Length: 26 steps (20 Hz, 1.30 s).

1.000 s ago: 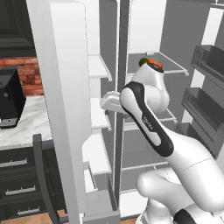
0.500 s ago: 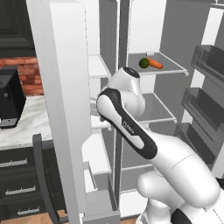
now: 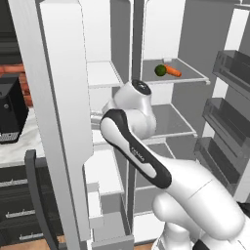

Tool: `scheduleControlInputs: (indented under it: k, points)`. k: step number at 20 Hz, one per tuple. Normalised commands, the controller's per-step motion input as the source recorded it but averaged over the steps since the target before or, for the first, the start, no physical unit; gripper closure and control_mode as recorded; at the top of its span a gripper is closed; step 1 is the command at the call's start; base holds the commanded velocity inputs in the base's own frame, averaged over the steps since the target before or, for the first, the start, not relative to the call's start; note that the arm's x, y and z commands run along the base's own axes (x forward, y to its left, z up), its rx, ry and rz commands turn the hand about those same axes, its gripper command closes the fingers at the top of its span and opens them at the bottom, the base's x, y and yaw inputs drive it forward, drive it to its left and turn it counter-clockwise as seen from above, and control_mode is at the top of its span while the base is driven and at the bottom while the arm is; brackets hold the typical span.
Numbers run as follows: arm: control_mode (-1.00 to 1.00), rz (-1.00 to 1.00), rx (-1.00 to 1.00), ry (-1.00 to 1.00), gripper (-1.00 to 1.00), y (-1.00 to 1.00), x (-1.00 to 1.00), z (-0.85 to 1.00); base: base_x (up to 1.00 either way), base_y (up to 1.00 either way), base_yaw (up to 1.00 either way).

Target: Take the lime and carrot from the fridge shelf and place them in the freezer drawer to begin freezing them.

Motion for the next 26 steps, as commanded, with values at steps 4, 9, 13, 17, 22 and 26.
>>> scheduleControlInputs:
  k: [4, 9, 13, 17, 22, 26]
  points:
    - [-1.00, -0.04, -0.02, -0.04, -1.00, -0.58, -0.06, 0.13, 0.00, 0.00, 0.00]
    - [-1.00, -0.16, 0.00, 0.00, -1.00, -1.00, 0.00, 0.37, 0.00, 0.00, 0.00]
    - [-1.00, -0.15, -0.07, -0.06, -1.00, -1.00, 0.00, 0.30, 0.00, 0.00, 0.00]
    - [-1.00, -0.10, -0.18, 0.00, -1.00, -0.59, 0.37, -0.39, 0.00, 0.00, 0.00]
    - [-1.00, -0.17, -0.27, -0.08, -1.00, -0.68, 0.19, -0.03, 0.00, 0.00, 0.00]
    - [-1.00, -0.12, -0.24, -0.11, -1.00, -0.56, 0.24, 0.54, 0.00, 0.00, 0.00]
